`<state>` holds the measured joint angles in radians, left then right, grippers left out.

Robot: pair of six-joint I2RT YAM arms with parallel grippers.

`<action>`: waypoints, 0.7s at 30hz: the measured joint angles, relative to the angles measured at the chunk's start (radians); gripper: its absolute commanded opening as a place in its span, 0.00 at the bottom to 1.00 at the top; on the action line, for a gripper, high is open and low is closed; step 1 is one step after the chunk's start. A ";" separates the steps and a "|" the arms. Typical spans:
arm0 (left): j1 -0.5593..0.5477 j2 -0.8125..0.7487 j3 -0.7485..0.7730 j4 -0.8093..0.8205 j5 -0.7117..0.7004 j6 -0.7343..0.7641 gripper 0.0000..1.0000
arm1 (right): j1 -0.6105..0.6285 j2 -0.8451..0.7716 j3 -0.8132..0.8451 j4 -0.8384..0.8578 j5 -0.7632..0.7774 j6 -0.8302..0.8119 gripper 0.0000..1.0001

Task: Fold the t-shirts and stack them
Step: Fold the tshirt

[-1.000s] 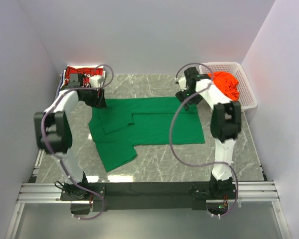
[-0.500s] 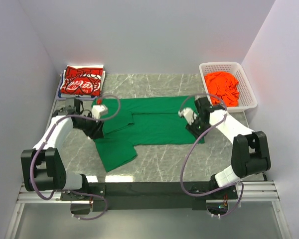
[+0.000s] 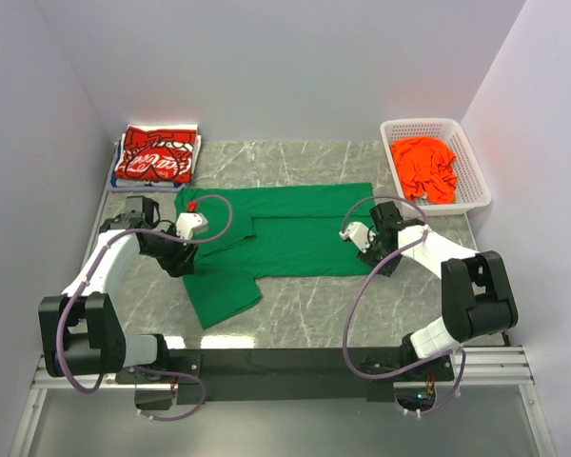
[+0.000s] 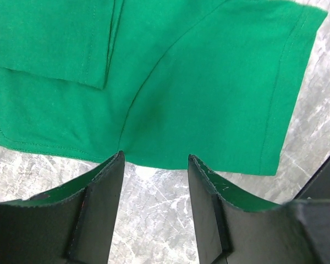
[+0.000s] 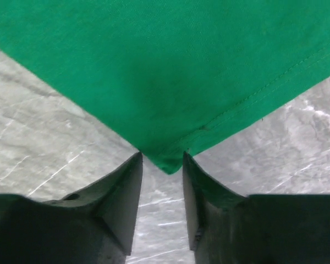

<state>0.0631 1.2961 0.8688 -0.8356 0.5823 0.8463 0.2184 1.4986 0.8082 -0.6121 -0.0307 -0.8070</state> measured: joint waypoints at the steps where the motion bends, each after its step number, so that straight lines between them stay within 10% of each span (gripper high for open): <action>1: -0.001 0.003 -0.002 0.000 -0.002 0.010 0.56 | 0.000 0.005 -0.005 0.008 0.004 -0.005 0.32; 8: -0.069 0.002 -0.092 0.060 -0.064 0.059 0.53 | 0.002 0.013 -0.018 0.029 0.013 -0.022 0.01; 21: -0.197 0.020 -0.229 0.235 -0.237 0.103 0.42 | 0.002 0.020 -0.010 0.024 0.016 -0.021 0.00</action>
<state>-0.1341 1.3159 0.6399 -0.6010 0.3458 0.9493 0.2203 1.5188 0.7982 -0.5880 -0.0147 -0.8280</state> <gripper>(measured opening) 0.484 0.011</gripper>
